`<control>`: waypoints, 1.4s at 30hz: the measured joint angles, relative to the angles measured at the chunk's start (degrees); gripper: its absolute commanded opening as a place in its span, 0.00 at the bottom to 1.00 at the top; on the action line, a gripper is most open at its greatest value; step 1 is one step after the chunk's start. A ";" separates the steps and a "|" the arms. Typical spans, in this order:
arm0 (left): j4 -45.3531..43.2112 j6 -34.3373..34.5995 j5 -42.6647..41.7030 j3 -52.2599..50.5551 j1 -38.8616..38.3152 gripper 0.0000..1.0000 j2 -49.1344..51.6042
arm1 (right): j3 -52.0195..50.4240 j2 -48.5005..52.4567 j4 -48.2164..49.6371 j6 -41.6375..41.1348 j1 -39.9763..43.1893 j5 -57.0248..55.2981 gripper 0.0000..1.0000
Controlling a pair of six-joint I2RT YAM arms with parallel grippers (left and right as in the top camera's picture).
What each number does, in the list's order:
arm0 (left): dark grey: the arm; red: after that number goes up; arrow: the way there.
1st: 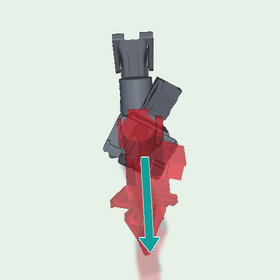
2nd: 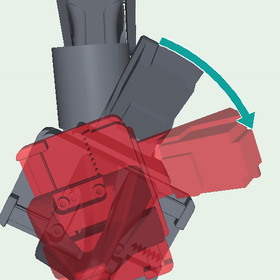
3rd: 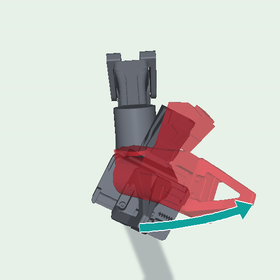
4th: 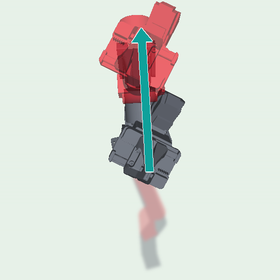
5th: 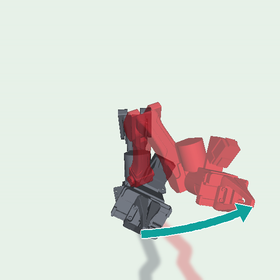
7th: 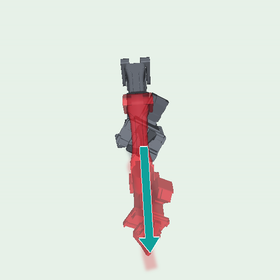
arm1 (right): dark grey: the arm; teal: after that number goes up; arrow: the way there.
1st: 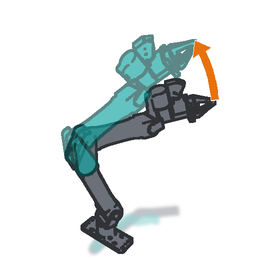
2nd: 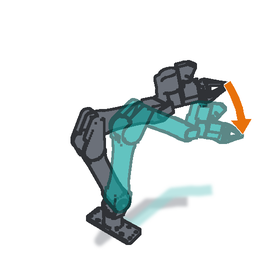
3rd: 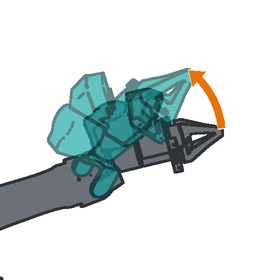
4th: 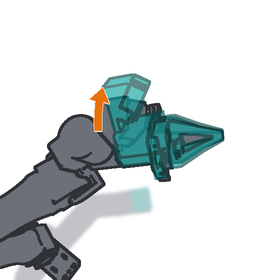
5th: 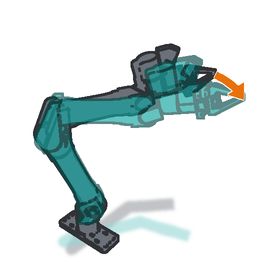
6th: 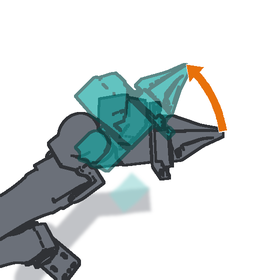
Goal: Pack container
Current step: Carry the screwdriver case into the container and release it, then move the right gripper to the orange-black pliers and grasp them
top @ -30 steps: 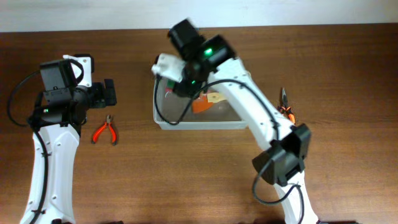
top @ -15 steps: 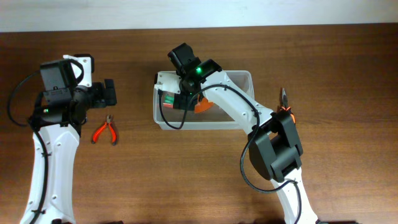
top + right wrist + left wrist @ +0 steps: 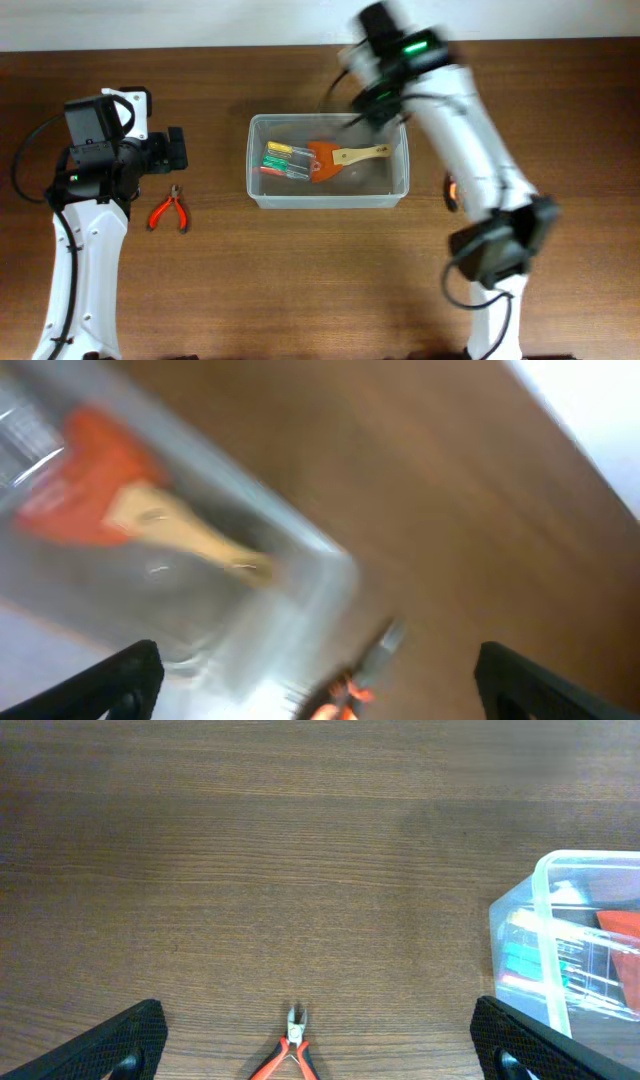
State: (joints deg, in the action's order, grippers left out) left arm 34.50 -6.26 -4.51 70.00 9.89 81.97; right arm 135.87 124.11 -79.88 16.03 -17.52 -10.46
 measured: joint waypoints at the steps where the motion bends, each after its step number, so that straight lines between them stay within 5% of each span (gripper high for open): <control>1: -0.02 0.00 0.00 0.00 0.00 0.99 0.00 | 1.29 -1.31 -1.16 -2.29 3.82 1.95 0.88; 5: 0.00 0.00 0.00 0.00 0.00 0.99 0.00 | 1.95 -3.37 -3.45 -11.23 20.24 10.29 0.92; 9: 0.00 0.00 0.00 0.00 0.00 0.99 0.00 | -4.76 -2.69 -3.76 -14.73 27.58 14.12 0.84; 18: 0.00 0.00 0.00 0.00 0.00 0.99 0.00 | -31.91 -1.01 7.19 -16.15 28.30 16.13 0.77; 20: 0.00 0.00 0.00 0.00 0.00 0.99 0.00 | -35.69 -0.90 9.51 -16.24 28.39 15.69 0.68; 36: 0.02 0.00 0.00 0.00 0.00 0.99 0.00 | -47.91 -1.03 19.17 -14.45 29.03 10.91 0.61; 42: 0.00 0.00 0.00 0.00 0.00 0.99 0.00 | -50.66 -2.73 23.82 -14.14 28.98 10.51 0.48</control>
State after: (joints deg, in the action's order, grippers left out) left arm 34.50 -6.26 -4.51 70.00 9.89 81.97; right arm 85.21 121.38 -56.05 1.89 11.46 0.05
